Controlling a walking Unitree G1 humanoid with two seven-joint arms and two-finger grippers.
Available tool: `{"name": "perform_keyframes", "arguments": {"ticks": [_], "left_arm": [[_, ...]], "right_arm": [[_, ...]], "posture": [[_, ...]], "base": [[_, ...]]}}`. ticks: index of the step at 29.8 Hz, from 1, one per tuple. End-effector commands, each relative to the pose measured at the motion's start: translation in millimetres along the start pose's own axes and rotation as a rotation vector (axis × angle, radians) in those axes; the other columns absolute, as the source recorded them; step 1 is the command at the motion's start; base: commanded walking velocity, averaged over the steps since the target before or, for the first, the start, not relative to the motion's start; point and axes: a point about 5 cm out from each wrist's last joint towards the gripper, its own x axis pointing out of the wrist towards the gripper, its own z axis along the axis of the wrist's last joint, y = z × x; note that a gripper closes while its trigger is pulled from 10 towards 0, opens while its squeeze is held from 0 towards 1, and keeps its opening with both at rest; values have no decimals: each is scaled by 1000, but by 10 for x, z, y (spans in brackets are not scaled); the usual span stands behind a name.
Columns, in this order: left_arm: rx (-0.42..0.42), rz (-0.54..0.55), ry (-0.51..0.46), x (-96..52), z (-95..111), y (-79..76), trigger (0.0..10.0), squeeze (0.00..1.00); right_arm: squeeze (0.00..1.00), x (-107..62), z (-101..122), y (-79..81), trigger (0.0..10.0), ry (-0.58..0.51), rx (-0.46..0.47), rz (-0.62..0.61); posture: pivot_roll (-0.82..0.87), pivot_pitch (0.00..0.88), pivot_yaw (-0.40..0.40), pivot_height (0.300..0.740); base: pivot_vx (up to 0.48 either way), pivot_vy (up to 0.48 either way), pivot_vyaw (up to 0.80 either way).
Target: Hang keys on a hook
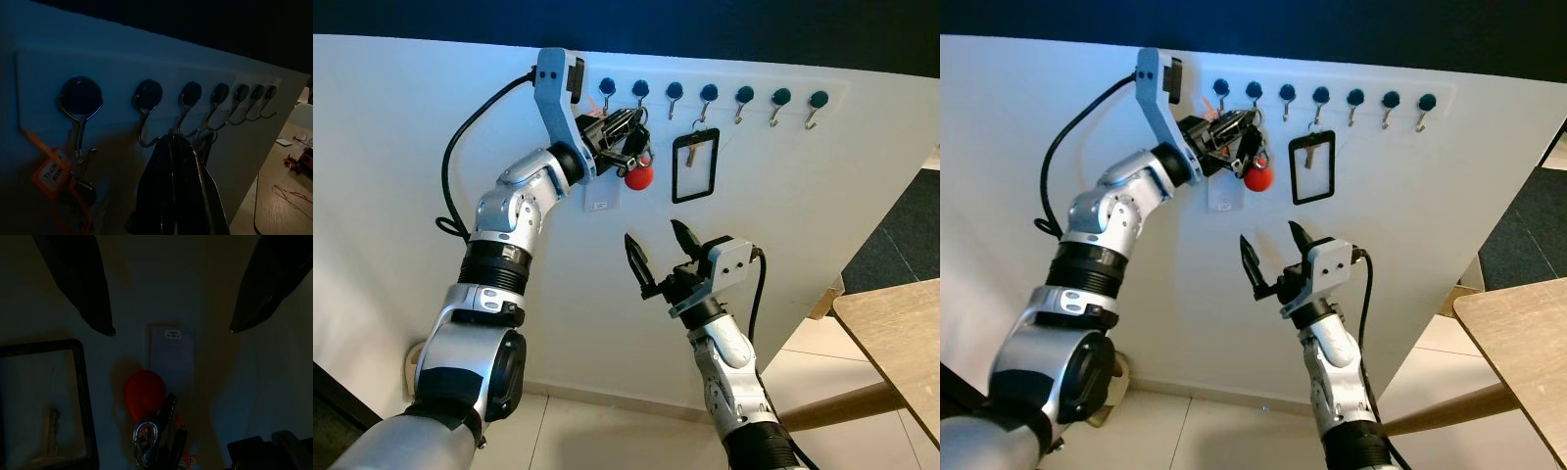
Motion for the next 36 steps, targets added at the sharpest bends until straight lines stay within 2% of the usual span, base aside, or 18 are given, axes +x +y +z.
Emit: {"name": "perform_keyframes", "arguments": {"ticks": [1,13,31,36], "left_arm": [[16,-14,-28,49,85,-33,10000,0],[37,3,-8,90,76,15,10000,0],[38,53,35,54,-9,133,10000,0],[42,80,98,14,-96,183,10000,0]], "right_arm": [[0,-17,6,7,10000,2,9,-1],[0,-21,11,0,10000,5,8,-3],[0,-26,6,6,10000,10,11,-2],[0,-25,5,3,10000,10,10,-2]], "posture": [[23,62,-2,740],[19,71,1,740],[23,74,0,740],[22,72,0,740]], "base": [[0,0,0],[0,0,0],[0,0,0],[0,0,0]]}}
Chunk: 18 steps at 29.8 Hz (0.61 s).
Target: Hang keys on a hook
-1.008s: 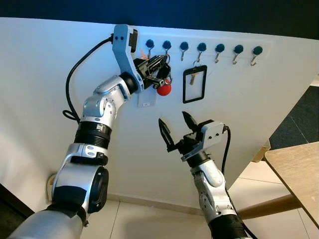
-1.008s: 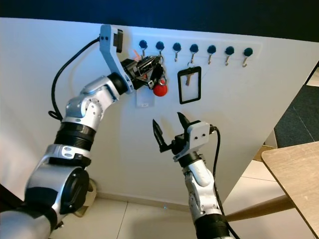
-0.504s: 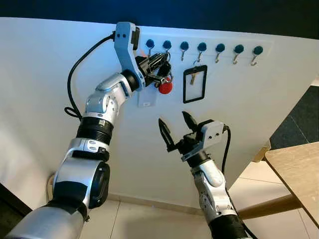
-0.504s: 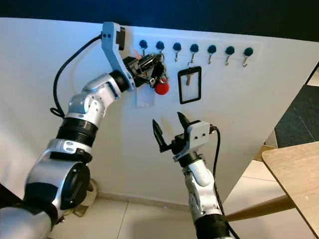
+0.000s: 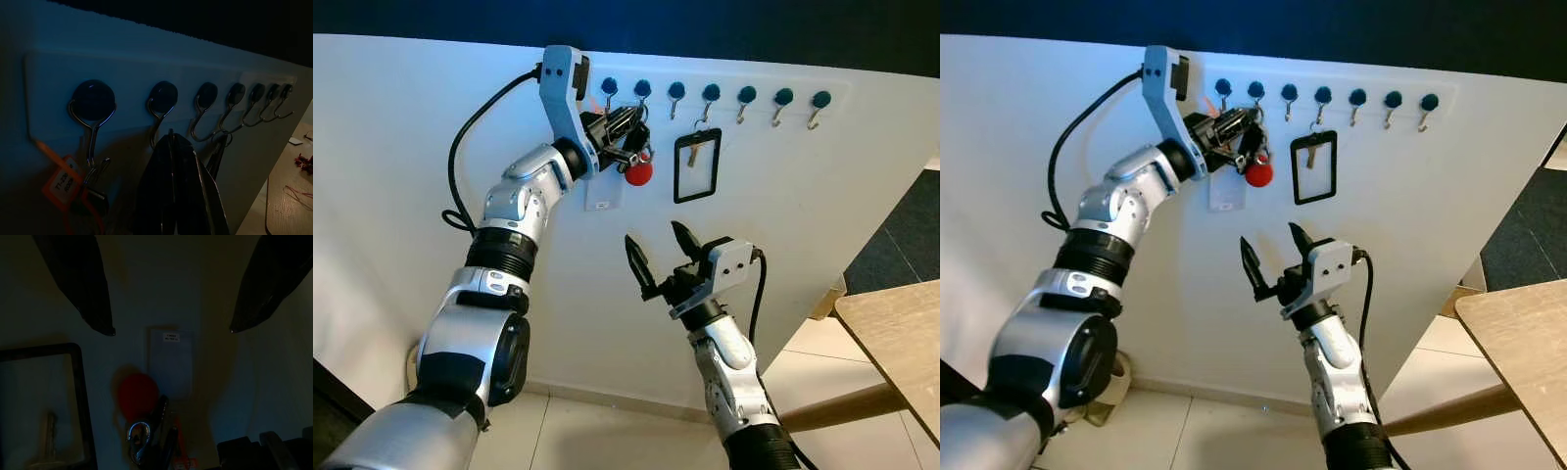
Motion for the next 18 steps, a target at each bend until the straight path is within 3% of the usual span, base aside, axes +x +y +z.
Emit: {"name": "perform_keyframes", "arguments": {"ticks": [1,18], "left_arm": [[12,47,84,-63,-98,104,10000,0],[31,79,123,-76,-155,145,10000,0]], "right_arm": [[0,-11,8,3,10000,0,5,0],[0,-6,18,-13,10000,-1,1,-5]], "posture": [[22,72,0,740],[21,73,0,740]], "base": [[0,0,0],[0,0,0]]}}
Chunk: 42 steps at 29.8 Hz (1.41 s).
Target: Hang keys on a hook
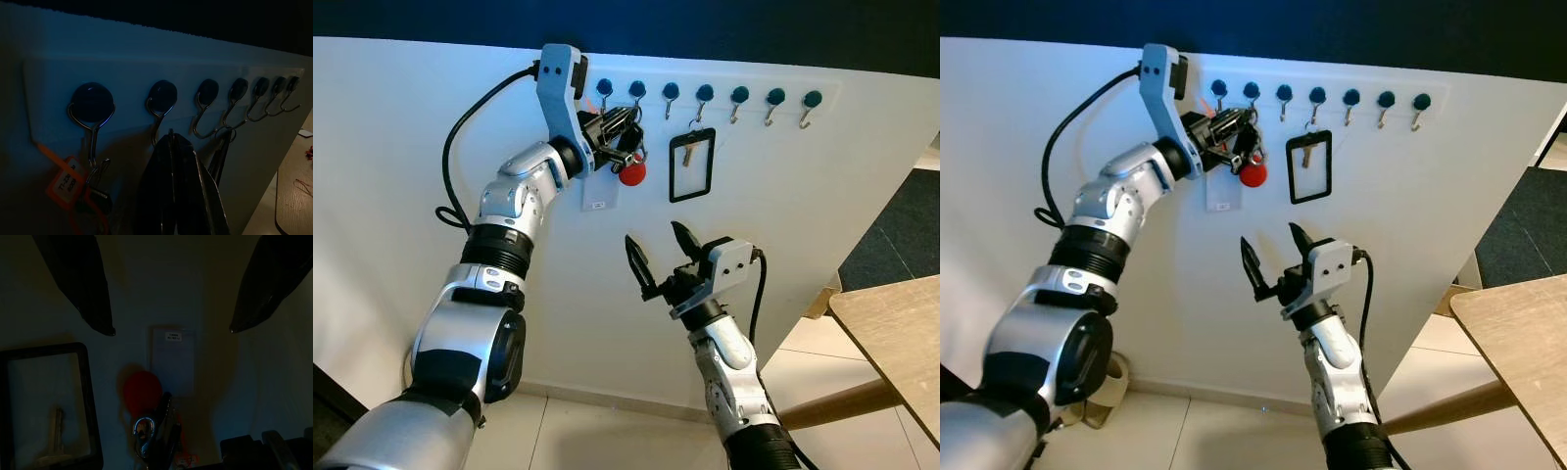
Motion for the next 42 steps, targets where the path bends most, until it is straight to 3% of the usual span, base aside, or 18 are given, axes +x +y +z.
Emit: {"name": "perform_keyframes", "arguments": {"ticks": [1,6,7,8,9,10,15,16,17,18,30,33,36,40,41,42], "left_arm": [[0,53,89,-58,-152,99,10000,0],[10,42,48,-47,-100,82,10000,0],[8,41,44,-46,-94,78,10000,302],[8,41,44,-46,-94,78,10000,302],[7,40,41,-45,-92,76,10000,875],[7,39,40,-44,-91,74,10000,1000],[11,42,39,-45,-90,77,10000,1000],[13,46,38,-46,-88,81,10000,588],[13,46,38,-46,-88,81,10000,588],[14,49,36,-47,-85,84,10000,0],[-10,-2,-29,-63,-12,61,10000,0],[-6,-165,-40,-184,-8,7,10000,0],[6,-208,-14,-223,-43,-9,10000,0],[4,-307,30,-388,-132,-32,10000,0],[-2,-333,40,-434,-154,-42,10000,0],[-6,-430,86,-582,-230,-116,10000,0]], "right_arm": [[0,-5,17,-7,10000,-2,3,-4],[0,-4,21,-11,10000,-3,1,-6],[0,-4,21,-11,10000,-3,1,-6],[0,-4,21,-11,10000,-3,1,-6],[0,-3,22,-12,10000,-4,1,-6],[0,-3,22,-13,10000,-4,1,-6],[0,-2,22,-14,10000,-3,1,-6],[0,-1,22,-14,10000,-3,1,-6],[0,-1,22,-14,10000,-3,1,-6],[0,-1,23,-14,10000,-4,1,-6],[0,-4,23,-14,10000,-7,2,-10],[0,-19,19,-12,10000,-7,1,-12],[0,-22,17,-13,10000,-6,1,-12],[0,-28,13,-9,10000,-5,2,-11],[0,-29,11,-8,10000,-4,3,-11],[0,-40,-8,-5,10000,3,3,-10]], "posture": [[20,73,1,740],[19,73,0,740],[19,73,0,740],[19,73,0,740],[19,73,-1,740],[19,73,-1,740],[20,73,-1,740],[20,73,-1,740],[20,73,-1,740],[20,73,-1,740],[20,69,1,740],[20,69,1,740],[20,69,1,740],[21,68,0,740],[21,68,0,740],[23,69,1,740]], "base": [[0,0,0],[0,0,0],[0,0,0],[0,0,0],[0,0,0],[0,0,0],[0,0,0],[0,0,0],[0,0,0],[0,0,0],[0,0,0],[0,0,0],[0,0,0],[0,0,0],[0,0,0],[0,0,0]]}}
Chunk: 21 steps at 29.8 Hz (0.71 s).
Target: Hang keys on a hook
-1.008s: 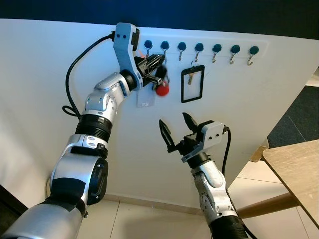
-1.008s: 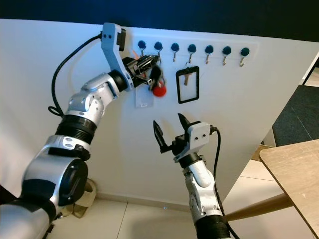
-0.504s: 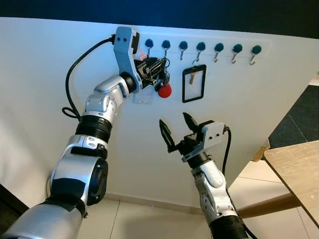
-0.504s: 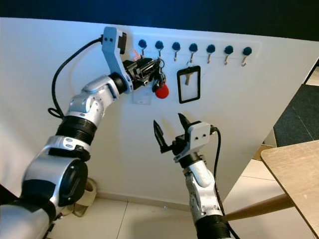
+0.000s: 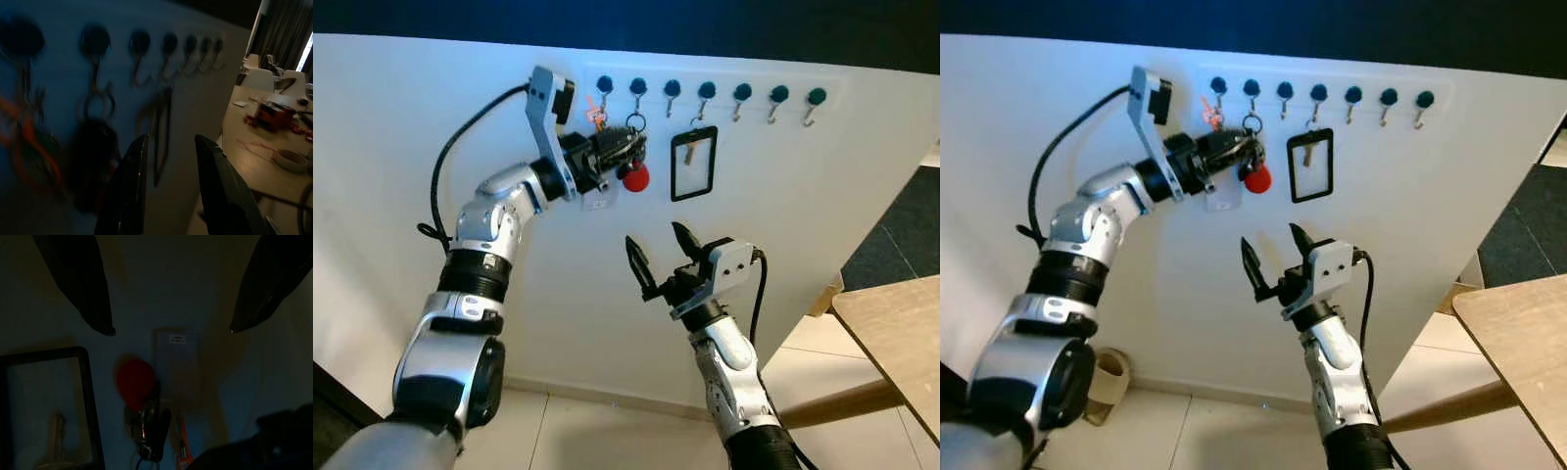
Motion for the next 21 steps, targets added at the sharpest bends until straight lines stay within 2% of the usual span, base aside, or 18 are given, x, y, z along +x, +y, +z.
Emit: {"name": "perform_keyframes", "arguments": {"ticks": [1,3,5,6,8,9,10,11,12,13,14,15,16,17,18,19,20,21], "left_arm": [[-6,-105,46,-81,-42,-109,10000,0],[-9,-172,118,-201,-183,-217,10000,0],[-9,-186,149,-253,-251,-250,10000,0],[-16,-166,237,-357,-440,-255,10000,0],[-86,-28,455,-696,-1077,-210,10000,0],[-86,-28,455,-696,-1077,-210,10000,0],[-142,38,509,-837,-1306,-204,10000,0],[-200,169,540,-1007,-1550,-154,10000,0],[-223,286,564,-1136,-1719,-115,10000,0],[-223,286,564,-1136,-1719,-115,10000,0],[-223,530,606,-1371,-1938,-48,10000,0],[-223,530,606,-1371,-1938,-48,10000,0],[-256,752,615,-1605,-2107,-29,10000,0],[-338,978,606,-1877,-2279,-89,10000,0],[-408,1144,597,-2097,-2421,-195,10000,0],[-461,1235,592,-2228,-2511,-285,10000,0],[-483,1279,593,-2295,-2557,-339,10000,0],[-483,1279,593,-2295,-2557,-339,10000,0]], "right_arm": [[0,-29,-13,-2,10000,6,4,-5],[0,-58,-54,-12,10000,28,-6,-8],[0,-74,-76,-20,10000,41,-13,-11],[0,-117,-168,-50,10000,102,-30,-23],[0,-327,-525,-151,10000,341,-48,-75],[0,-327,-525,-151,10000,341,-48,-75],[0,-432,-653,-185,10000,429,-44,-94],[0,-564,-780,-218,10000,516,-32,-119],[0,-662,-860,-239,10000,573,-19,-136],[0,-662,-860,-239,10000,573,-19,-136],[0,-846,-987,-282,10000,678,-14,-166],[0,-846,-987,-282,10000,678,-14,-166],[0,-1033,-1087,-333,10000,770,0,-211],[0,-1251,-1178,-397,10000,867,5,-276],[0,-1434,-1234,-453,10000,940,8,-337],[0,-1549,-1261,-489,10000,982,8,-379],[0,-1609,-1274,-508,10000,1004,5,-401],[0,-1609,-1274,-508,10000,1004,5,-401]], "posture": [[23,69,1,740],[22,69,3,740],[21,69,3,740],[20,67,4,740],[24,68,2,740],[24,68,2,740],[24,67,2,740],[20,71,2,740],[20,71,2,740],[20,71,2,740],[20,74,-2,740],[20,74,-2,740],[23,77,-6,740],[22,79,-8,740],[20,78,-8,740],[17,78,-8,740],[17,78,-8,740],[17,78,-8,740]], "base": [[0,0,0],[0,0,0],[0,0,0],[0,0,0],[0,0,0],[0,0,0],[0,0,0],[0,0,0],[0,0,0],[0,0,0],[0,0,0],[0,0,0],[0,0,0],[0,0,0],[0,0,0],[0,0,0],[0,0,0],[0,0,0]]}}
